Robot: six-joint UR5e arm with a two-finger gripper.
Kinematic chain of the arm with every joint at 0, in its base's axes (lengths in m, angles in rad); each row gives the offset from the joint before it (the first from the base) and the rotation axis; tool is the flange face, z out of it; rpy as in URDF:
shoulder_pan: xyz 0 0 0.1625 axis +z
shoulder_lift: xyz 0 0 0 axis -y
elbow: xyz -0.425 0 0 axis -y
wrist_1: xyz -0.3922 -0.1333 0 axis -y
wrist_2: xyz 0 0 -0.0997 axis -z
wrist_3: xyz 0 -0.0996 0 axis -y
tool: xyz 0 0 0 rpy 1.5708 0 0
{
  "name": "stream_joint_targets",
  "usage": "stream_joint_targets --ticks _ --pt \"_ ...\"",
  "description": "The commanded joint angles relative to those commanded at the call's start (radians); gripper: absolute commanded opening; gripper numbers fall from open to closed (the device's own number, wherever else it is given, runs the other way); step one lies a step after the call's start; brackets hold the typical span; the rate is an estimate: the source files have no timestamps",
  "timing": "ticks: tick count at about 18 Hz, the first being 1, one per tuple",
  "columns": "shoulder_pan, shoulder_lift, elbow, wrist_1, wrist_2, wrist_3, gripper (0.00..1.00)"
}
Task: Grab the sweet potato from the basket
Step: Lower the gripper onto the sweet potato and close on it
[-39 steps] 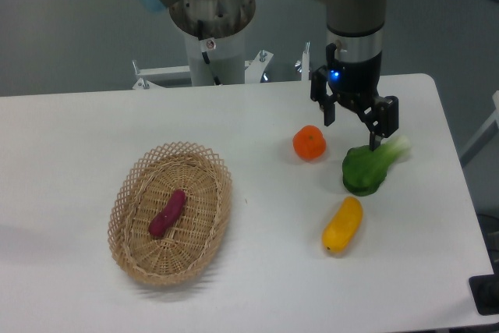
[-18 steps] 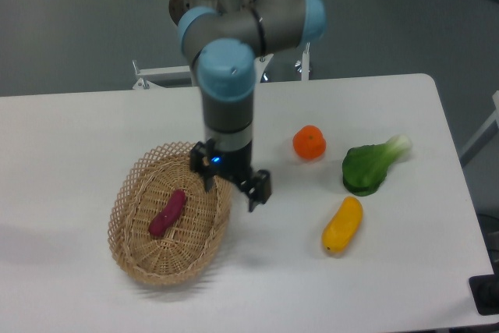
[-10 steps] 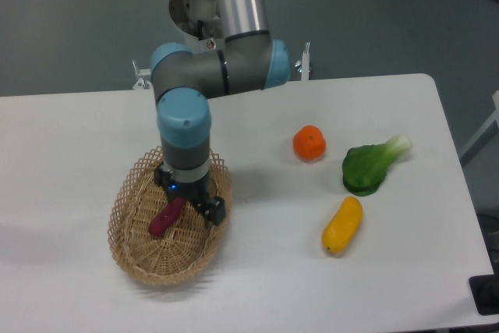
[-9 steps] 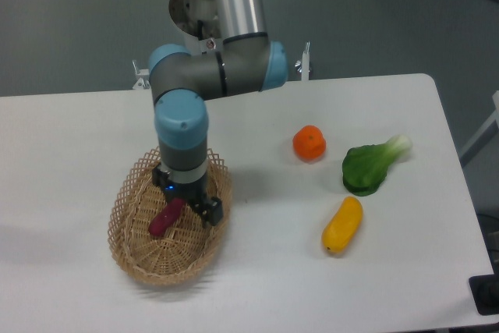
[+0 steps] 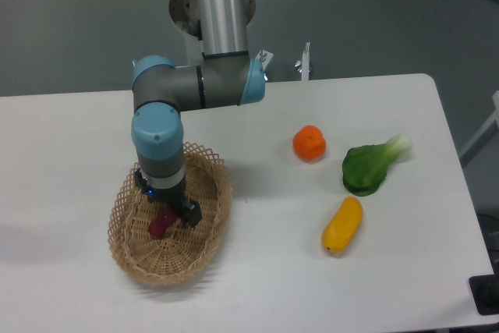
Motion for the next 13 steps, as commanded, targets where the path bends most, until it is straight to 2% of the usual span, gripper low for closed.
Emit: stream_joint_targets --ticks 1,2,3,4,5,7,13 --pt "0.0 -0.002 0.003 0.0 0.014 0.002 1.0" --pt "0.0 0.0 0.008 0.0 0.026 0.002 0.88" --pt "-0.002 0.0 0.009 0.0 0.028 0.003 0.63" --pt "-0.002 0.0 0.009 -0.001 0.029 0.009 0.45" --pt "-0.002 0.003 0.008 -0.003 0.031 0.014 0.34" --pt "-0.002 0.003 0.011 -0.003 0.034 0.017 0.24" --pt "-0.002 0.009 0.02 -0.003 0.032 0.028 0.21"
